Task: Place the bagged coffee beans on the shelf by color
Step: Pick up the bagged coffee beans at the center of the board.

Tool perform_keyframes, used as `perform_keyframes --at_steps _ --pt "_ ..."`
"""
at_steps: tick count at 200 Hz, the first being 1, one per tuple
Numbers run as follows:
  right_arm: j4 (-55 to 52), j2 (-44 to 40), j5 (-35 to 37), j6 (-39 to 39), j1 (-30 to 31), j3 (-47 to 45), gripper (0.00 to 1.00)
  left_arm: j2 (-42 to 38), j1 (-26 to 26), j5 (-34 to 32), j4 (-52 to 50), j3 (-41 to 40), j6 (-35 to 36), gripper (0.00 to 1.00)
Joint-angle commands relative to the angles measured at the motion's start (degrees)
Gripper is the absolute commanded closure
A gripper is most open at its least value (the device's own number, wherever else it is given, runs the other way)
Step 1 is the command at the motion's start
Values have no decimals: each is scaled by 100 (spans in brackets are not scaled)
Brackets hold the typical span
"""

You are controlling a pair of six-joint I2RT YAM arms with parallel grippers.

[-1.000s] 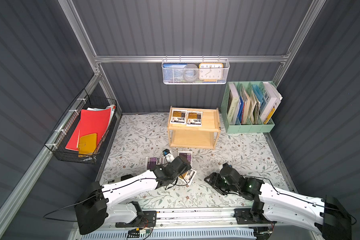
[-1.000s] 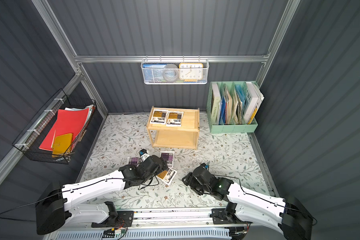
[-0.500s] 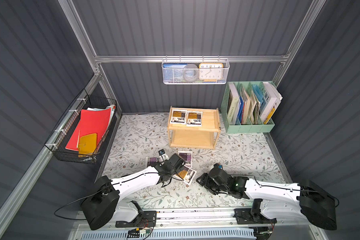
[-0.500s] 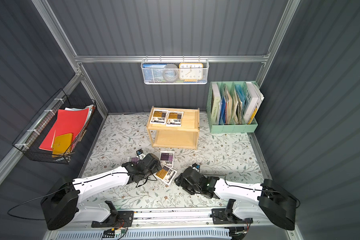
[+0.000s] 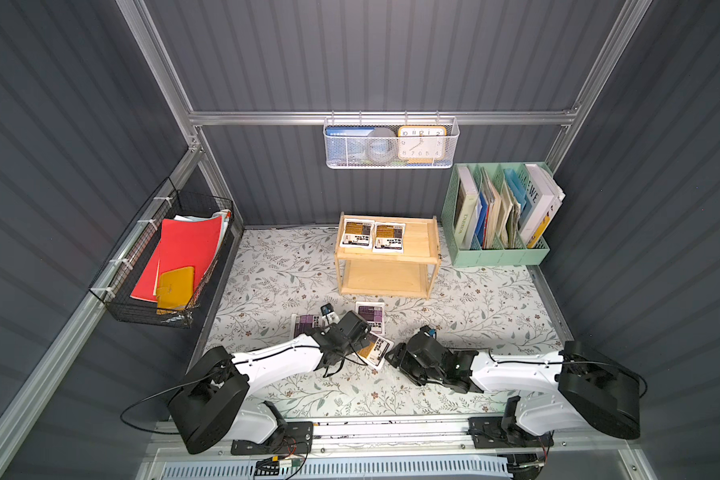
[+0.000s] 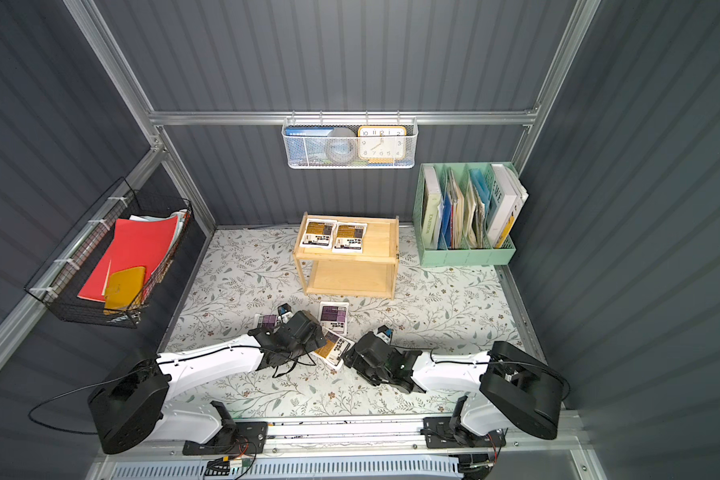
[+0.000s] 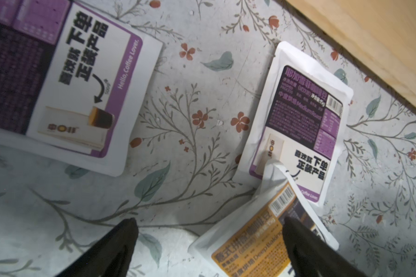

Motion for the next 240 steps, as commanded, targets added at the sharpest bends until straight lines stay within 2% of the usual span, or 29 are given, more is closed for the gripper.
perform_keyframes --at_steps 1,47,111,155,211,240 --pt "272 171 77 105 28 125 30 146 22 170 32 -86 115 0" --pt "634 519 68 227 28 143 30 543 23 347 101 -117 72 0" --pt "1523 1077 58 529 28 -74 30 657 27 443 168 -255 14 0" --pt "1965 1323 -44 700 26 -182 31 1060 1 -104 -444 160 235 0" --pt "2106 1452 128 764 23 -217 31 1251 -66 -112 -513 240 220 0" --pt "2671 1769 203 905 -6 -329 39 1259 -129 -59 -460 158 173 0"
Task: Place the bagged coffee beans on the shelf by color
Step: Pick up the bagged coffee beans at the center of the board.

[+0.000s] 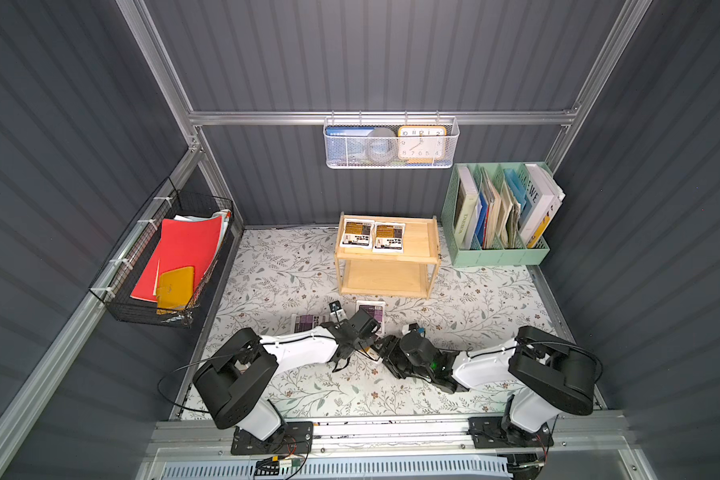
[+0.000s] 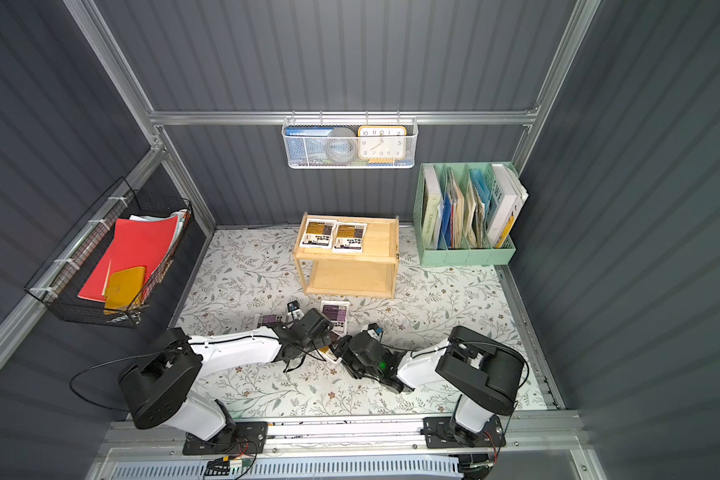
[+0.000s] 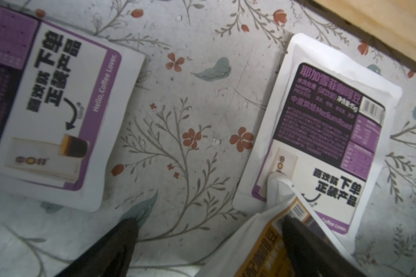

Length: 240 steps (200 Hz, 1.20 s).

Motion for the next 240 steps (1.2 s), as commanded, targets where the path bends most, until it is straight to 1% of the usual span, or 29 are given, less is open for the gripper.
perform_keyframes --at_steps 1,41,66,87,97,102,115,135,179,207,236,240 --pt "-5 407 154 159 -9 -260 39 289 -44 350 -517 -300 -55 0" --pt "1211 1054 83 433 -58 -445 62 257 -121 338 -535 -289 -101 0" --pt "1743 1352 -8 540 -72 -509 75 182 -159 324 -582 -260 -134 0" --pt "1938 1376 -25 551 -75 -594 83 33 -168 327 -615 -239 -170 0" --pt "1950 1301 -31 543 -67 -641 86 -78 -169 339 -639 -221 -201 0" --pt "1939 1255 -23 528 -67 -664 89 -143 -175 350 -650 -194 -223 0" --pt "1852 1086 -22 474 -61 -717 92 -355 -172 355 -718 -113 -255 0" --pt "1527 712 -40 373 -50 -749 96 -670 -167 409 -951 106 -233 0" --pt "474 -398 -42 161 -41 -776 100 -1097 -90 113 -1415 790 -4 0" --pt "-546 -1360 -6 35 -41 -686 100 -1247 53 -16 -1583 1334 232 0" --pt "-1948 -2429 150 -124 -23 -466 100 -1288 305 -51 -1709 2049 617 0" --pt "-2128 -2680 193 -132 -26 -433 100 -1292 355 -50 -1727 2156 678 0"
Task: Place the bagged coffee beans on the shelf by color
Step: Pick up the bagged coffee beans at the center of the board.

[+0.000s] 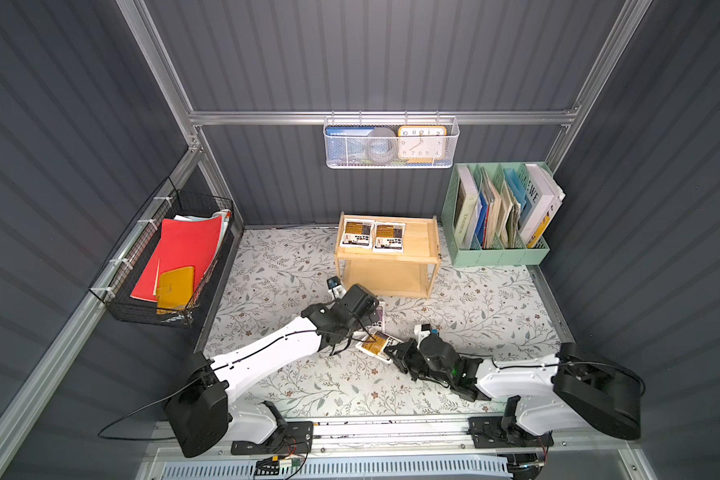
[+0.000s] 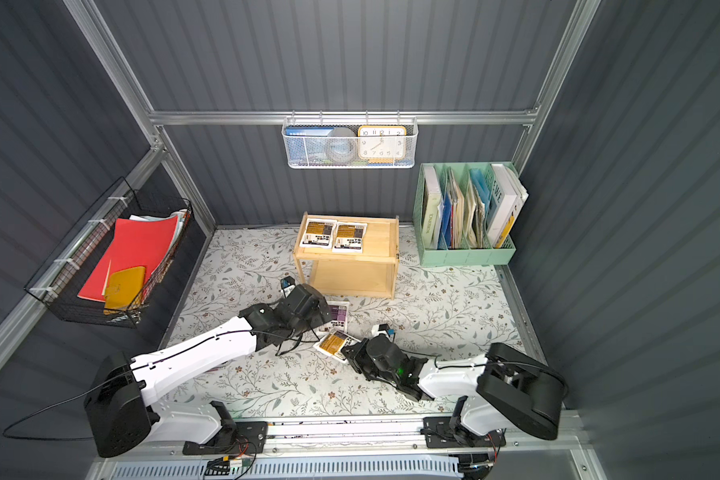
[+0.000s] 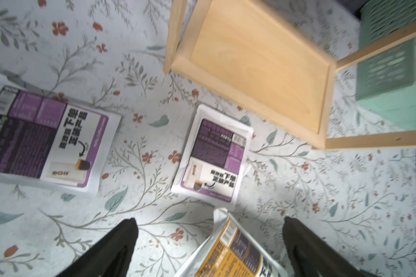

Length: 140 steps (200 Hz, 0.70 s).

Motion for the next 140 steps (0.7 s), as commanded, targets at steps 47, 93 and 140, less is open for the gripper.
perform_keyframes --at_steps 47,93,140 --pt "-2912 -1931 809 -294 16 746 100 -14 919 171 -304 1691 1244 0" --pt "-3287 -2105 1857 -406 8 1538 100 481 1706 885 -128 2708 1781 0" --pt "-3434 -1972 3332 -521 -237 2309 100 1143 2267 1482 120 3498 1946 0"
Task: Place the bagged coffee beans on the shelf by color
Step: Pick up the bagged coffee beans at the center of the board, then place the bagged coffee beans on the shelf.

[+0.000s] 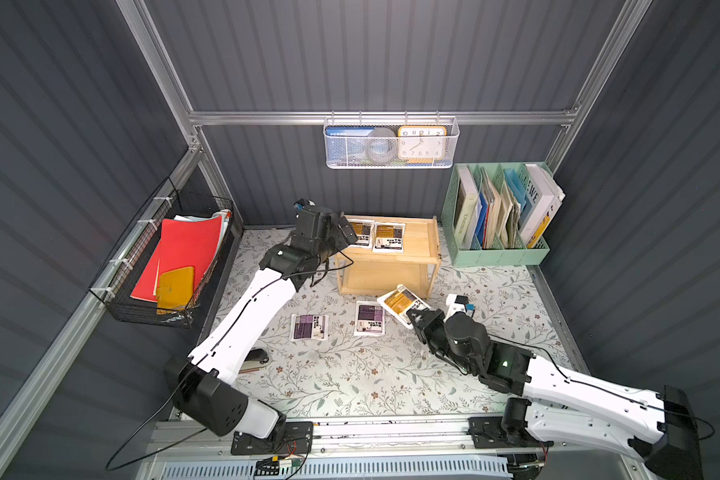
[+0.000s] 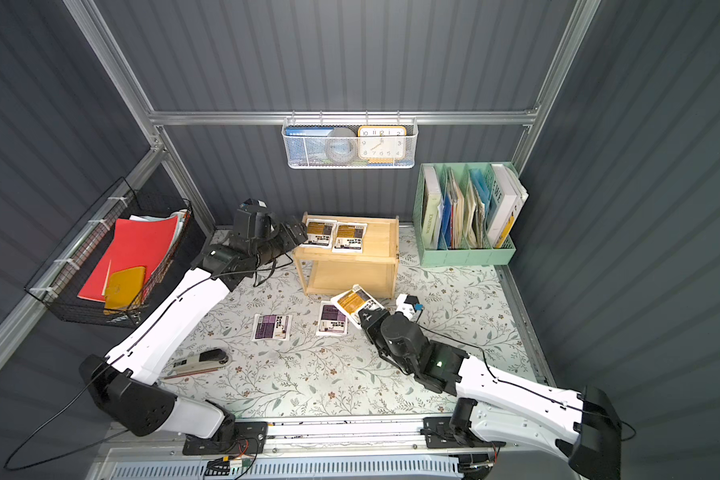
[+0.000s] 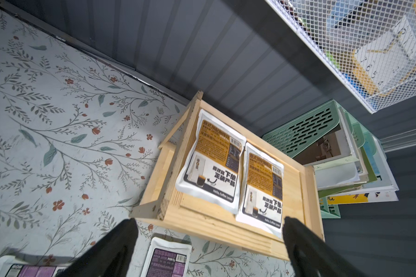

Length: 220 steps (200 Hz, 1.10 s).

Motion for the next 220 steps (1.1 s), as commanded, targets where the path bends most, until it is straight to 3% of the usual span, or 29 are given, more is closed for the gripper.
perform_keyframes --at_steps 1,40,96,152,220 --pt "-220 85 1022 -196 -207 411 100 318 217 482 133 365 288 0" --pt "-202 657 1326 -246 -804 1064 100 934 555 978 241 1035 350 0" --pt "260 1754 1784 -70 -1276 1817 100 1631 650 1266 187 1842 459 0" --pt "375 2693 2376 212 -1419 2616 100 1890 687 1446 174 2119 516 0" --pt "301 3596 2363 598 -1682 3357 99 1995 720 1663 312 2062 542 0"
